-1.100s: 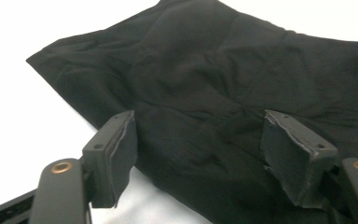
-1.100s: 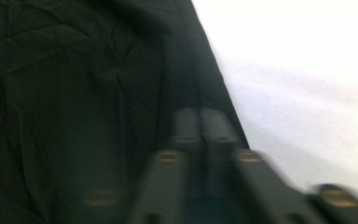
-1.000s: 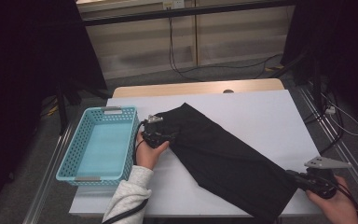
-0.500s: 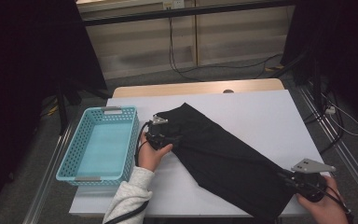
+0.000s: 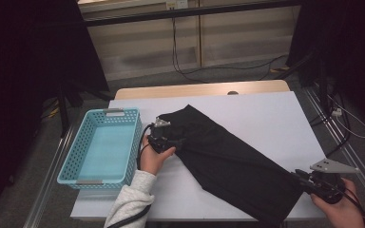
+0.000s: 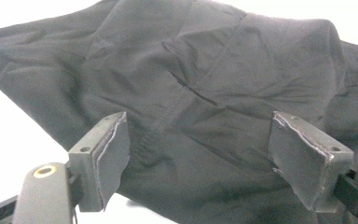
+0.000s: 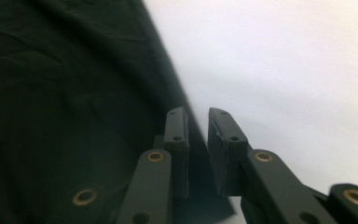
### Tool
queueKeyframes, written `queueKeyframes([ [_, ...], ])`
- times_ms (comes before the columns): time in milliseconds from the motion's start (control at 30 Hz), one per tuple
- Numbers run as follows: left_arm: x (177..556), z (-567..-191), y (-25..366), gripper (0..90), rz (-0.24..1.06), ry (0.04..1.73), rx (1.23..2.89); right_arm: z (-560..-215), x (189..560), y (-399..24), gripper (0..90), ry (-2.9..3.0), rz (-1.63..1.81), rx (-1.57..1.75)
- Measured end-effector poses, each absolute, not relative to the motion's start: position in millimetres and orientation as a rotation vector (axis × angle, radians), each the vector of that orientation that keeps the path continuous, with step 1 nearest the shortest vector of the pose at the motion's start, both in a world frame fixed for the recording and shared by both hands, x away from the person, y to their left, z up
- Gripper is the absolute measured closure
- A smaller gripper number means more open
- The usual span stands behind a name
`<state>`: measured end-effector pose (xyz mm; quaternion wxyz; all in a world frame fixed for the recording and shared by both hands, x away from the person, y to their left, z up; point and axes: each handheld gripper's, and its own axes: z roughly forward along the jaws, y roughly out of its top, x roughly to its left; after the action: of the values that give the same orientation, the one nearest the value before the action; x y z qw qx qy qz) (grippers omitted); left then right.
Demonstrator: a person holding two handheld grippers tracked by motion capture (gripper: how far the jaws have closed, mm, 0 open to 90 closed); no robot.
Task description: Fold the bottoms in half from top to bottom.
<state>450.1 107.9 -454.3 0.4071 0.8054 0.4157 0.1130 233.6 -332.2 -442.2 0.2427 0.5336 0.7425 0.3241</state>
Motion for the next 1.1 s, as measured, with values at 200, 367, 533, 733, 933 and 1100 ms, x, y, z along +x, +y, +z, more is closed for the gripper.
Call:
queueKeyframes([
  [200, 450, -454, 110, 21.2, 0.279, 1.046, 2.039, -452, 238, -329, 73.5, 2.076, 0.869, 1.467],
  [367, 450, -454, 110, 21.2, 0.284, 1.042, 2.034, -456, 242, -333, 87.7, 2.103, 0.864, 1.476],
  [533, 450, -454, 111, 21.2, 0.287, 1.044, 2.032, -453, 243, -341, 90.0, 2.078, 0.867, 1.497],
  [733, 450, -453, 113, 21.2, 0.283, 1.049, 2.025, -446, 241, -345, 72.5, 2.025, 0.89, 1.5],
  [933, 450, -451, 116, 20.7, 0.282, 1.05, 2.026, -456, 248, -338, 55.0, 2.072, 0.899, 1.531],
  [1100, 451, -451, 119, 20.1, 0.3, 1.067, 2.008, -458, 251, -333, 78.9, 2.138, 0.914, 1.52],
])
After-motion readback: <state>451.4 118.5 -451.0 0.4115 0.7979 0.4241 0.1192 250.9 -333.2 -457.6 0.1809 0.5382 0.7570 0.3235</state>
